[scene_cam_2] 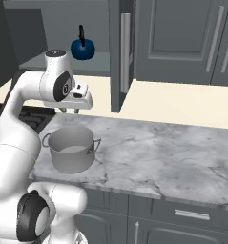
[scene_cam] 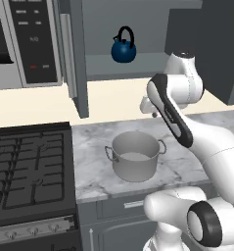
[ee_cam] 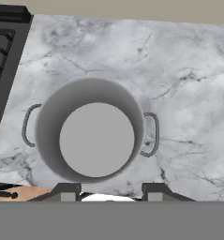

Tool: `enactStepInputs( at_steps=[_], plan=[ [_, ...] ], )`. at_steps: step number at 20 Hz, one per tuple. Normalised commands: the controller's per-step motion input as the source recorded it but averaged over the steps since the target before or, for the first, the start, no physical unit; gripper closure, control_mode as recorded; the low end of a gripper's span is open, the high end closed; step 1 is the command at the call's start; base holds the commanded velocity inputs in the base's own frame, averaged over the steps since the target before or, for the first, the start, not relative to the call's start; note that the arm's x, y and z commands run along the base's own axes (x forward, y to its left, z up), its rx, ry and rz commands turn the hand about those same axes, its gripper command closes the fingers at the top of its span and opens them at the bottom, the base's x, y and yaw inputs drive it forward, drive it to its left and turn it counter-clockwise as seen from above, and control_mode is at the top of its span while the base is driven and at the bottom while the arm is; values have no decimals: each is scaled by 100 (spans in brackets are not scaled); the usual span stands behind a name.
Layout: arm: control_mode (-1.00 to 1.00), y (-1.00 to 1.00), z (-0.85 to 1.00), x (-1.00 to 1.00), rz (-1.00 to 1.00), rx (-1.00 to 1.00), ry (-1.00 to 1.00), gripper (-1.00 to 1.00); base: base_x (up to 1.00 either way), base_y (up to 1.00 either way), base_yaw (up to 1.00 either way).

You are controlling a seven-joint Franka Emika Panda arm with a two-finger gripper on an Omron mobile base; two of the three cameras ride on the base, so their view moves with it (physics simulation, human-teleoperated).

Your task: Pick the kettle from the cabinet and place it on a stove burner. Then pick the pot from the counter and place it on another stove burner. Finally, turn both burners on.

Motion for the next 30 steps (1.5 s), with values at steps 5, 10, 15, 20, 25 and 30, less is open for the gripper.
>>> enactStepInputs(
  at_steps=[5,10,15,20,25,30],
  plan=[
    [-100,0,5,-1,0,0,-10,-100,0,0,0],
    [-100,0,17,0,0,0,-22,-100,0,0,0],
    [-100,0,22,0,0,-2,-22,-100,0,0,0],
    [-100,3,29,0,0,-4,-20,-100,0,0,0],
    [-100,7,35,0,0,-5,-22,-100,0,0,0],
    [-100,11,37,0,0,-6,-20,-100,0,0,0]
  ],
)
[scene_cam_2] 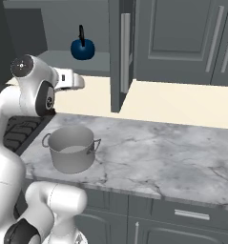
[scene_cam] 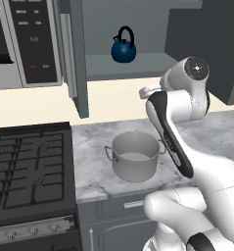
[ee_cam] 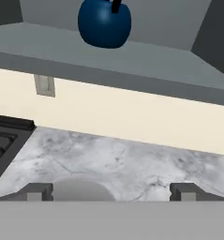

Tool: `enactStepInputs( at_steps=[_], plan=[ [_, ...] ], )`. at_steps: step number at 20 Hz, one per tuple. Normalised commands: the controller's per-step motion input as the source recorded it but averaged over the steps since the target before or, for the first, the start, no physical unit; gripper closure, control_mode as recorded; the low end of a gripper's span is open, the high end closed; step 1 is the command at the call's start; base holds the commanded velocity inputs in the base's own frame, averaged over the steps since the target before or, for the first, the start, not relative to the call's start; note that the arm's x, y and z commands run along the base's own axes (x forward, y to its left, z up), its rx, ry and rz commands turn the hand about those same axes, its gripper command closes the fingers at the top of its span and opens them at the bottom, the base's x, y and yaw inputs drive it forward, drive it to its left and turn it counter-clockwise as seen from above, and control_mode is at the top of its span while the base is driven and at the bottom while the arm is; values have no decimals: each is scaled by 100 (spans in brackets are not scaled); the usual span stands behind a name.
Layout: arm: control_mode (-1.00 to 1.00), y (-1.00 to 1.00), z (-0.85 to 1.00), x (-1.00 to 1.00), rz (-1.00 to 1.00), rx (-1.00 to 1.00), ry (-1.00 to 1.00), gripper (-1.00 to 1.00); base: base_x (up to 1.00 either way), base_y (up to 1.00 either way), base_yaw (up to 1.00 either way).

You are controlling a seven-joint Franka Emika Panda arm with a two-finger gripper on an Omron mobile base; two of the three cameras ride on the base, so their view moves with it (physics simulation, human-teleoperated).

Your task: Pick the kettle from the cabinet and place it on a stove burner. Then pick the pot from the counter and place it on another stove burner. Finally, turn both burners on.

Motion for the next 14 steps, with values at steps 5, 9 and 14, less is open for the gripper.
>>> enactStepInputs(
  at_steps=[5,9,14],
  plan=[
    [-100,3,37,0,0,-4,-19,-100,0,0,0],
    [-100,0,31,0,0,-1,-18,-100,0,0,0],
    [-100,0,28,0,0,0,-16,-100,0,0,0]
  ],
)
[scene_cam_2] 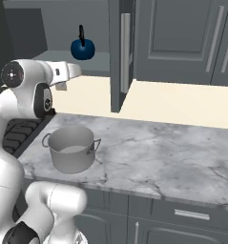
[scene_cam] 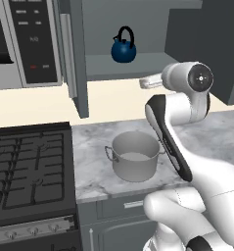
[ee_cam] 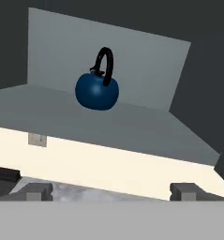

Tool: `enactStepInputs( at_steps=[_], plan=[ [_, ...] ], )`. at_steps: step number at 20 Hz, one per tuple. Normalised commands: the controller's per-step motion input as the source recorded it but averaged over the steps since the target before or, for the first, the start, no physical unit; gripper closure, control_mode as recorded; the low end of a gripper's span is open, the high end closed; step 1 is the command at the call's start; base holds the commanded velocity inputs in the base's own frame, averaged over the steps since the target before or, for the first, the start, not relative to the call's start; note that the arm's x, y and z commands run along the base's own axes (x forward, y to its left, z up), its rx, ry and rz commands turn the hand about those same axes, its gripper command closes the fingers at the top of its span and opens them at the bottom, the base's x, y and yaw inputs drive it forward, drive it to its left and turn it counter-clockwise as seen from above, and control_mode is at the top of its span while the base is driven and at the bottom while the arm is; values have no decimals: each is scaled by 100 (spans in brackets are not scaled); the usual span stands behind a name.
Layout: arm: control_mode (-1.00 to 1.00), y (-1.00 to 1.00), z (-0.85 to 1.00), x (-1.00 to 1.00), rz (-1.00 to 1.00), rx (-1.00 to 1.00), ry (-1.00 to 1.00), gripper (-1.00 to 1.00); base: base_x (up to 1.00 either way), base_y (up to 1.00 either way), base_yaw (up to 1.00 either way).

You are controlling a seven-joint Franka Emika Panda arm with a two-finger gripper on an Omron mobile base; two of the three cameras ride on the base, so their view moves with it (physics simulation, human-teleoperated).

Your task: Pick the kettle from the cabinet and place it on a stove burner. Then pick the pot from the counter and place it on another stove burner. Finally, turn both burners on.

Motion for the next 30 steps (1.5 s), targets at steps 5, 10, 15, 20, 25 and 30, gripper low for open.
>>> enactStepInputs(
  at_steps=[5,10,15,20,25,30],
  plan=[
    [-100,0,31,1,1,0,-12,-100,0,0,0],
    [-100,0,31,8,0,0,-7,-100,0,0,0],
    [-100,5,17,12,0,-1,-7,-100,0,0,0],
    [-100,2,0,5,0,0,-1,-100,0,0,0],
    [-100,0,0,3,0,0,0,-100,0,0,0],
    [-100,1,0,29,0,0,0,-100,0,0,0]
  ],
)
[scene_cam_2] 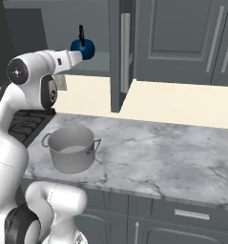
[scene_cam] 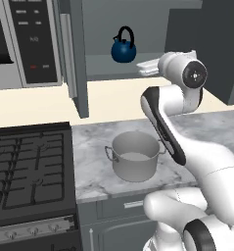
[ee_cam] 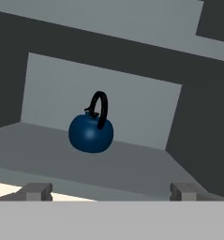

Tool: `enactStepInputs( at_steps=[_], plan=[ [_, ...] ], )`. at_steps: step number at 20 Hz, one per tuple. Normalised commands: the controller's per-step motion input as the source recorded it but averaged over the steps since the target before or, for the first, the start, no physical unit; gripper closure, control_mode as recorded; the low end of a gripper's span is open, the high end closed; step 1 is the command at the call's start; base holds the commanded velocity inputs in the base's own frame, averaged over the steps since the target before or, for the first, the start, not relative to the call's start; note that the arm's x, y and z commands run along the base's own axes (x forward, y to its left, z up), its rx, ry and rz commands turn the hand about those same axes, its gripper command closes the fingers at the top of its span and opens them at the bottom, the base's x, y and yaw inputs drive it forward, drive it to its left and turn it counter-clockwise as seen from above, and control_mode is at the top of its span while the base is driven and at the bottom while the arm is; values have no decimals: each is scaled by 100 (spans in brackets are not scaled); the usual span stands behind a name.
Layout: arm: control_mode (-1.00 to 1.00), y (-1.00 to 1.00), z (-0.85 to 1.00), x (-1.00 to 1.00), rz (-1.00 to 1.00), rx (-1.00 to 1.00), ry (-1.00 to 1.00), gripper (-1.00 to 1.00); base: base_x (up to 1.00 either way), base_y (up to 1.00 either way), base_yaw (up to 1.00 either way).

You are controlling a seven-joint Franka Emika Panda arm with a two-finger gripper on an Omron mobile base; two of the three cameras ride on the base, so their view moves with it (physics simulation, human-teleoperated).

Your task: Pick the kettle from the cabinet and place it on a stove burner. Then pick the pot from the counter and place it on another stove burner. Finally, turn both burners on.

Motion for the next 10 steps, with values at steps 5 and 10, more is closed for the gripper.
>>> enactStepInputs(
  at_steps=[5,10],
  plan=[
    [-100,1,0,33,1,0,0,-100,0,0,0],
    [-100,2,1,41,8,0,0,-100,0,0,0]
  ],
)
